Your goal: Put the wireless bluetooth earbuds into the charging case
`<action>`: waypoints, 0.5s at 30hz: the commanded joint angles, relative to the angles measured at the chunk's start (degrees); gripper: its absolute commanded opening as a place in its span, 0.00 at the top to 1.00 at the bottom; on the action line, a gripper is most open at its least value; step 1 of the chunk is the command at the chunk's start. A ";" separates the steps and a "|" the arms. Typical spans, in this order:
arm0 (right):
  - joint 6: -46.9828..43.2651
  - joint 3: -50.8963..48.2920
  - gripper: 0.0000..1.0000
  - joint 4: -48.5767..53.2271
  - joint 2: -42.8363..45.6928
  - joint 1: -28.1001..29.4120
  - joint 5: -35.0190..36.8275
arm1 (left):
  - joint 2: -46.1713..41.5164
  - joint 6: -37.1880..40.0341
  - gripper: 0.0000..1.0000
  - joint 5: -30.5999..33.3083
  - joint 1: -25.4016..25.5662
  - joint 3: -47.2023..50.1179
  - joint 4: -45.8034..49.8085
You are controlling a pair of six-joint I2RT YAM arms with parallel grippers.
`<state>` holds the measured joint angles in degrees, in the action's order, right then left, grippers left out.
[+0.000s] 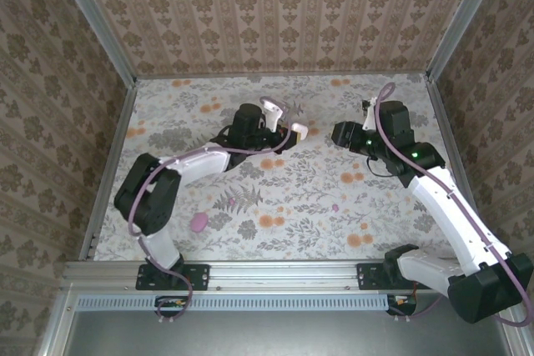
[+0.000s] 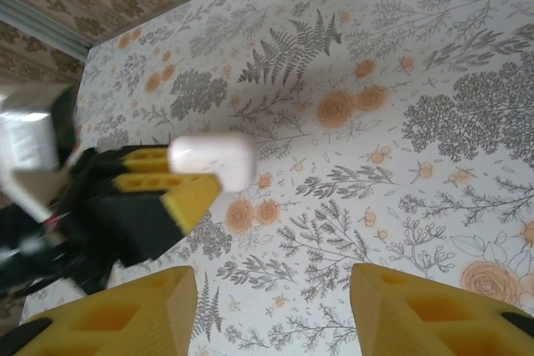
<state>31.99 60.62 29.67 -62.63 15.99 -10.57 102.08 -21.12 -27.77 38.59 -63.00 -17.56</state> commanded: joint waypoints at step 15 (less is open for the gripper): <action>1.50 -2.78 0.47 -1.71 0.98 -0.66 -2.78 | 15.64 -10.64 0.87 0.59 -0.57 -7.04 7.78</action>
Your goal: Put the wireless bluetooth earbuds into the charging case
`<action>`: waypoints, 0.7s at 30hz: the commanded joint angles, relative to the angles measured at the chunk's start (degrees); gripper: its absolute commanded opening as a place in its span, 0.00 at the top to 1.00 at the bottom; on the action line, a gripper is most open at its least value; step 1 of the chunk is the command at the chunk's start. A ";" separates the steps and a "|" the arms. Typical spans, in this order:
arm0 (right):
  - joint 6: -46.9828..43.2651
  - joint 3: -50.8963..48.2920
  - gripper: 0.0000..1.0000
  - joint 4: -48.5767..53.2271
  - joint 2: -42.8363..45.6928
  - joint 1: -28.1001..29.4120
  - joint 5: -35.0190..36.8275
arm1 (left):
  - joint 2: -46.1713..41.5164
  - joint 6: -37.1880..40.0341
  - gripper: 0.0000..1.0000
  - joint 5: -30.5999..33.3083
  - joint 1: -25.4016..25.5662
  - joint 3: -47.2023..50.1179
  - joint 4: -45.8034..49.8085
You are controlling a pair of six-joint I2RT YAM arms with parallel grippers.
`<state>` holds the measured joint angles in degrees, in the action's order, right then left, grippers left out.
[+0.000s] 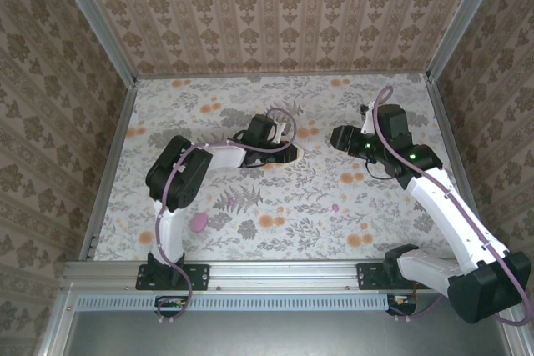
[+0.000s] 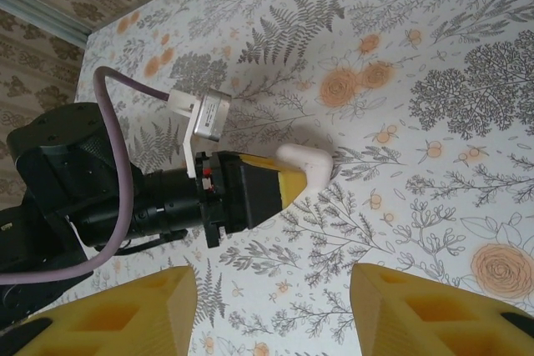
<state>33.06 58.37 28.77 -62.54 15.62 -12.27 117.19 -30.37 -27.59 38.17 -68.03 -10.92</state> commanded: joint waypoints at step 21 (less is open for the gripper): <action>0.18 0.06 0.46 0.20 1.22 -0.54 -3.52 | -11.57 4.77 0.41 13.42 -3.02 0.75 16.30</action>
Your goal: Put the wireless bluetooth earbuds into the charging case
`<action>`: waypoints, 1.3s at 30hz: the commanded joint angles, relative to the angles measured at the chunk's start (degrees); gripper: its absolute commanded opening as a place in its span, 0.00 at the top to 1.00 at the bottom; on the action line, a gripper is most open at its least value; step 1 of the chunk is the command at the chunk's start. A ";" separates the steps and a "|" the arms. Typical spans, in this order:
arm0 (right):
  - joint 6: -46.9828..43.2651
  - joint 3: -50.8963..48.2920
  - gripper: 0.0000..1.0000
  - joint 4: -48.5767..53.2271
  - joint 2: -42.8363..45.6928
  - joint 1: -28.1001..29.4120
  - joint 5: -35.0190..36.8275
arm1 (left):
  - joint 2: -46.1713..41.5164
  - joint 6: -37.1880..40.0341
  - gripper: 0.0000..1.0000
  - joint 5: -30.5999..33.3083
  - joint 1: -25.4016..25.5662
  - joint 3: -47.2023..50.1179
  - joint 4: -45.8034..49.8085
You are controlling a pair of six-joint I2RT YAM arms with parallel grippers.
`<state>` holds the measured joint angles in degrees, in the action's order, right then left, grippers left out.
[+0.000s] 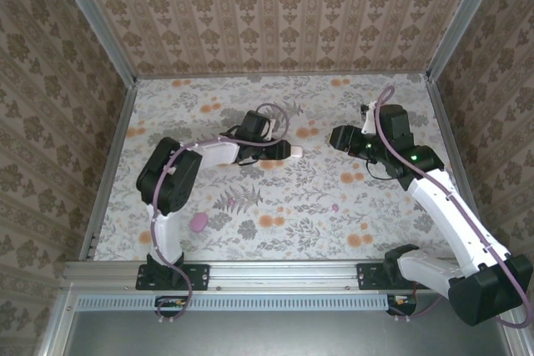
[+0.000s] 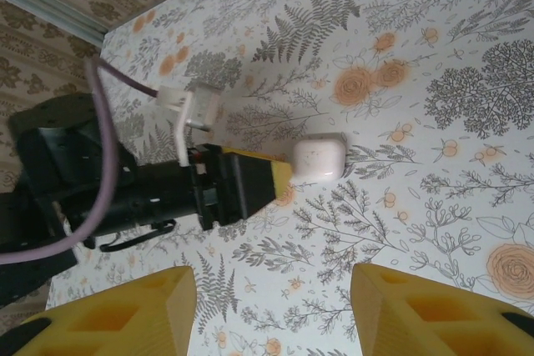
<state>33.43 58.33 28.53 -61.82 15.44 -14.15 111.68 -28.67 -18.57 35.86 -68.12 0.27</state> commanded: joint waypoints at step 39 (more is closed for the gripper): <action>-5.30 10.14 0.44 1.86 -19.35 8.12 -12.50 | -49.66 -14.64 0.26 24.38 1.12 34.11 47.95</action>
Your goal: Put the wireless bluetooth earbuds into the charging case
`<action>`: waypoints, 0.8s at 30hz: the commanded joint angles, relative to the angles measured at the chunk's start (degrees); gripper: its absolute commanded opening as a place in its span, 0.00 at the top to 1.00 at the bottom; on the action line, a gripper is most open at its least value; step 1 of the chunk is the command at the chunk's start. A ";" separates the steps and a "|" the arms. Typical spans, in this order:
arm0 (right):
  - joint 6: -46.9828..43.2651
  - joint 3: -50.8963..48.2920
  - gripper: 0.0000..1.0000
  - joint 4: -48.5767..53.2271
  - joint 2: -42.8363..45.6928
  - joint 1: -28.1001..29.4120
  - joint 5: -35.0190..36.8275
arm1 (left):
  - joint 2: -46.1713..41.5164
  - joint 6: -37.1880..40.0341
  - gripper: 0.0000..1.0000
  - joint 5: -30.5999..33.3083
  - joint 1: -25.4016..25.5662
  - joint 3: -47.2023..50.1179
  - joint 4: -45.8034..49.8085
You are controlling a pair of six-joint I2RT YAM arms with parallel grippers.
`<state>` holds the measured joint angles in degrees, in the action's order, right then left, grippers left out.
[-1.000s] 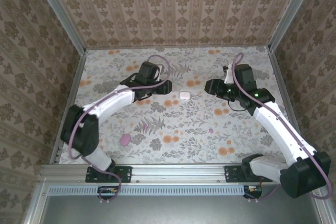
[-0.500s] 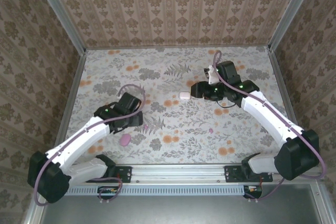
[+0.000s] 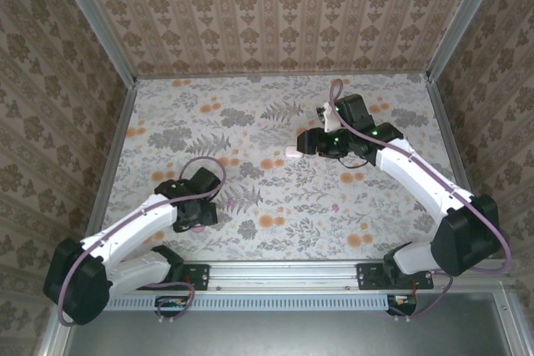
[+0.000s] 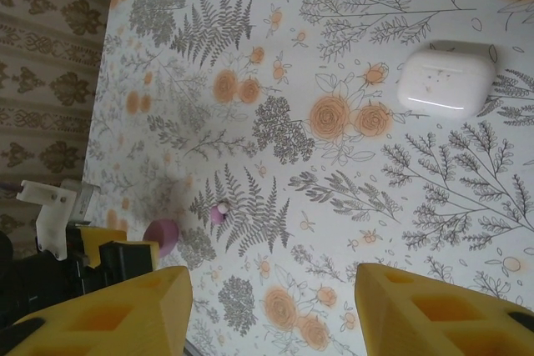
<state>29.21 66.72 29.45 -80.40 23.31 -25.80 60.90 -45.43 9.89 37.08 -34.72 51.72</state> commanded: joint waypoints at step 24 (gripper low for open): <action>0.69 1.33 0.43 0.94 -1.53 0.39 0.31 | 5.87 5.05 0.39 -3.48 -2.63 0.99 -5.26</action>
<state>29.15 66.72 29.80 -81.17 23.31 -25.78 67.11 -40.69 6.17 34.89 -34.26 46.11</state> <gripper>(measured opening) 0.567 0.615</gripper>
